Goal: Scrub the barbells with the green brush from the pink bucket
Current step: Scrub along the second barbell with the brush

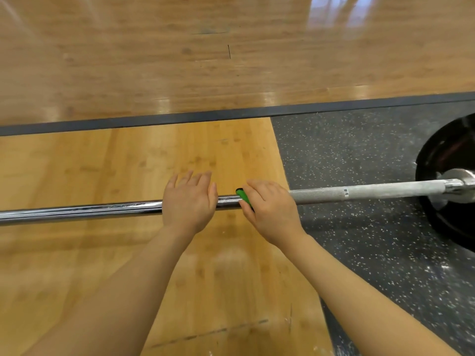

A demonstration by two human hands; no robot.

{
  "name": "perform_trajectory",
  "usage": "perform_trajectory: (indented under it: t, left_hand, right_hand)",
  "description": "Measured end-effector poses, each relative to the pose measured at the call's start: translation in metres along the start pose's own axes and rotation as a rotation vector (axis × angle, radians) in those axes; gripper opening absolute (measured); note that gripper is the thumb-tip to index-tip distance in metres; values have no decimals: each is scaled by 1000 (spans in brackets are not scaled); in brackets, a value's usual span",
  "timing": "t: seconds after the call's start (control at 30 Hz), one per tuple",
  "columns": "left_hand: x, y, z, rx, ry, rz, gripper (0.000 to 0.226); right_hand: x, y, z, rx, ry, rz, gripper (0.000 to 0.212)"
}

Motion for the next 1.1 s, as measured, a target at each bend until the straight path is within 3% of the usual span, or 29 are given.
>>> perform_trajectory:
  t: [0.23, 0.47, 0.73, 0.9, 1.1]
  left_hand:
    - [1, -1, 0, -29, -8, -18, 64]
    - [0, -2, -1, -40, -13, -19, 62]
    - [0, -3, -2, -28, -24, -12, 63]
    - [0, -3, -3, -20, -22, -22, 67]
    - [-1, -5, -8, 15, -11, -25, 74]
  right_hand:
    - [-28, 8, -18, -58, -8, -53, 38]
    - [-23, 2, -16, -105, -147, -47, 32]
    - [-6, 1, -6, -22, -61, -70, 33]
    - [-43, 16, -28, -55, -140, -87, 36]
    - [-42, 22, -33, -48, -169, -25, 34]
Point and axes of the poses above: each hand's wrist, its own z-axis towards the middle knuckle, its own y-axis out of the back of the hand, x = y × z, the point moved 4 cm from there along z, towards the middle knuckle, and after that the axes turned 15 degrees about x, right-handed, at the moved point
